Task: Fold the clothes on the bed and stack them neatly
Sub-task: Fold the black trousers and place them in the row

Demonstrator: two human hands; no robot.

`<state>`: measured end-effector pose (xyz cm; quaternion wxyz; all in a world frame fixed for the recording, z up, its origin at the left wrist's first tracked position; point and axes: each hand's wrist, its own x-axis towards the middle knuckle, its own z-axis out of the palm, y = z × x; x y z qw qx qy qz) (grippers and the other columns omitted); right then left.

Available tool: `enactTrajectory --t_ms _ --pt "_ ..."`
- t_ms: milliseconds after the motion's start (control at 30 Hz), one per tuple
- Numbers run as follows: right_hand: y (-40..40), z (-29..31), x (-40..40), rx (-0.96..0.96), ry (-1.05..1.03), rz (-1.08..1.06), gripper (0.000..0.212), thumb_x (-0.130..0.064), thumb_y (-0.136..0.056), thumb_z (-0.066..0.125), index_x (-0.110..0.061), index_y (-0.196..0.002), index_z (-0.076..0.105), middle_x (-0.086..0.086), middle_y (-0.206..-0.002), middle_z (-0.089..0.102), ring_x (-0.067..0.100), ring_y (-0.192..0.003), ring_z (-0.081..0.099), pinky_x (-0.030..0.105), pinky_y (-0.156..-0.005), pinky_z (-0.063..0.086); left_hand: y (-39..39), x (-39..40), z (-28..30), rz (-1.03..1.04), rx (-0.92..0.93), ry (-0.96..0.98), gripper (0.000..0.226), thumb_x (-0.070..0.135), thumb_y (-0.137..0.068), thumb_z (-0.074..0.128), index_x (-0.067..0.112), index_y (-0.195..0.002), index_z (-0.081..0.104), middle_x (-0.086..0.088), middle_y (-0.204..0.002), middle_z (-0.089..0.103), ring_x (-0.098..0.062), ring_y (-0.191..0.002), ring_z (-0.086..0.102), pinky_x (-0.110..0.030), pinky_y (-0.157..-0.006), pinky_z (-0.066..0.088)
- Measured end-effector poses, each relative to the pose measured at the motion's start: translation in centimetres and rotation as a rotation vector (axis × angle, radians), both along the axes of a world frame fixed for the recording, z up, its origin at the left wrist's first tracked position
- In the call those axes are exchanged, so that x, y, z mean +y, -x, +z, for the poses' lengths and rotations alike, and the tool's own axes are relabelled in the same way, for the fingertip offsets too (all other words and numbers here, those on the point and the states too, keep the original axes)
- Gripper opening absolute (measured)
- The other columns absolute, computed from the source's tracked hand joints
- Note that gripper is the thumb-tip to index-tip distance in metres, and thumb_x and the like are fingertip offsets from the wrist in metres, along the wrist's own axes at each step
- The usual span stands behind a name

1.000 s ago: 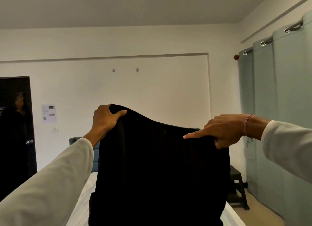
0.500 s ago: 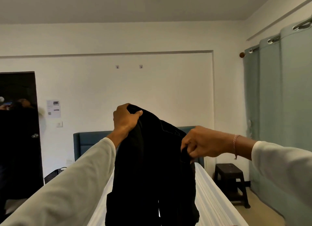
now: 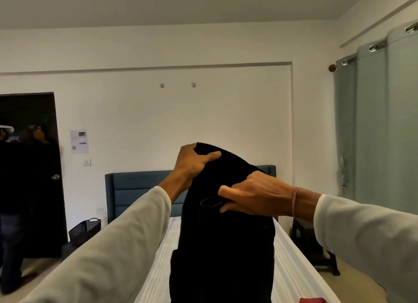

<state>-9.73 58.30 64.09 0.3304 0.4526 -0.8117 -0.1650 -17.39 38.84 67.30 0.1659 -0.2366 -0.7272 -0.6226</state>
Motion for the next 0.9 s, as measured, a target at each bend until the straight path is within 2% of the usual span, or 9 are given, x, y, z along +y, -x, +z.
enactTrajectory --t_ms 133,233,300,433,500,567,633,767,900 --pt "1.9 2.0 1.6 0.154 0.258 -0.124 0.035 -0.054 -0.105 0.031 -0.021 -0.117 0.038 -0.008 -0.062 0.051 0.004 -0.04 0.034 0.009 -0.044 0.021 -0.4 -0.3 -0.8 -0.213 -0.051 0.02 0.026 0.021 -0.088 0.078 0.006 -0.108 0.073 -0.014 -0.099 0.076 -0.032 -0.094 0.073 -0.039 -0.082 0.062" --pt "2.7 3.4 2.1 0.151 0.402 -0.162 0.046 -0.06 -0.103 0.023 -0.018 -0.113 0.04 -0.012 -0.058 0.044 0.007 -0.04 0.041 0.016 -0.042 0.032 -0.8 0.0 -1.5 -0.268 -0.062 -0.009 0.025 0.026 -0.097 0.065 0.007 -0.112 0.069 -0.014 -0.095 0.073 -0.03 -0.086 0.07 -0.037 -0.079 0.059" --pt "3.0 3.8 2.1 0.124 0.415 -0.202 0.048 -0.061 -0.101 0.022 -0.018 -0.111 0.04 -0.009 -0.057 0.045 0.011 -0.041 0.045 0.019 -0.043 0.032 -1.5 0.4 -1.7 -0.294 -0.125 -0.074 0.04 0.044 -0.098 0.057 0.007 -0.105 0.07 -0.012 -0.079 0.067 -0.024 -0.071 0.062 -0.031 -0.066 0.053" --pt "3.2 3.3 1.9 0.087 0.395 -0.258 0.051 -0.066 -0.098 0.018 -0.02 -0.109 0.038 -0.004 -0.057 0.048 0.016 -0.043 0.047 0.027 -0.044 0.04 -1.6 1.1 -1.8 -0.274 -0.207 -0.069 0.072 0.079 -0.087 0.041 0.019 -0.097 0.079 -0.027 -0.086 0.061 -0.035 -0.076 0.057 -0.037 -0.07 0.045" --pt "3.2 3.1 2.0 0.087 0.373 -0.285 0.052 -0.065 -0.098 0.017 -0.02 -0.11 0.038 -0.004 -0.057 0.047 0.016 -0.044 0.047 0.029 -0.046 0.042 -1.9 1.6 -1.8 -0.302 -0.185 -0.051 0.069 0.072 -0.092 0.041 0.014 -0.096 0.077 -0.021 -0.082 0.064 -0.03 -0.068 0.064 -0.031 -0.067 0.051" --pt "3.2 3.1 2.2 0.068 0.355 -0.325 0.044 -0.056 -0.102 0.024 -0.017 -0.114 0.039 -0.005 -0.059 0.045 0.016 -0.045 0.046 0.027 -0.048 0.038 -2.1 2.2 -1.9 -0.322 -0.087 0.008 0.049 0.05 -0.097 0.058 0.004 -0.111 0.067 -0.016 -0.094 0.07 -0.019 -0.082 0.073 -0.025 -0.074 0.059" --pt "3.2 3.1 2.2 0.054 0.345 -0.363 0.037 -0.048 -0.105 0.032 -0.013 -0.116 0.04 -0.003 -0.06 0.045 0.019 -0.047 0.046 0.03 -0.05 0.038 -2.1 2.4 -2.0 -0.274 -0.011 0.08 0.042 0.039 -0.088 0.075 0.009 -0.115 0.066 -0.009 -0.101 0.073 -0.02 -0.093 0.073 -0.027 -0.079 0.06" --pt "3.0 3.4 2.9 -0.138 0.479 -0.347 0.051 -0.069 -0.093 0.043 -0.019 -0.103 0.048 -0.006 -0.066 0.054 0.012 -0.055 0.053 0.025 -0.052 0.043 -1.9 1.4 -1.7 -0.283 0.044 0.057 0.023 0.026 -0.096 0.067 0.012 -0.113 0.073 -0.007 -0.104 0.075 -0.022 -0.1 0.072 -0.032 -0.087 0.06" --pt "2.5 3.0 6.4 -0.424 0.472 -0.221 0.035 -0.062 -0.085 0.062 -0.028 -0.081 0.055 -0.01 -0.065 0.057 0.007 -0.056 0.054 0.017 -0.053 0.04 -1.3 -0.4 -1.5 -0.326 0.095 0.055 0.021 0.017 -0.096 0.066 0.009 -0.114 0.073 -0.008 -0.109 0.074 -0.024 -0.105 0.07 -0.032 -0.09 0.058"
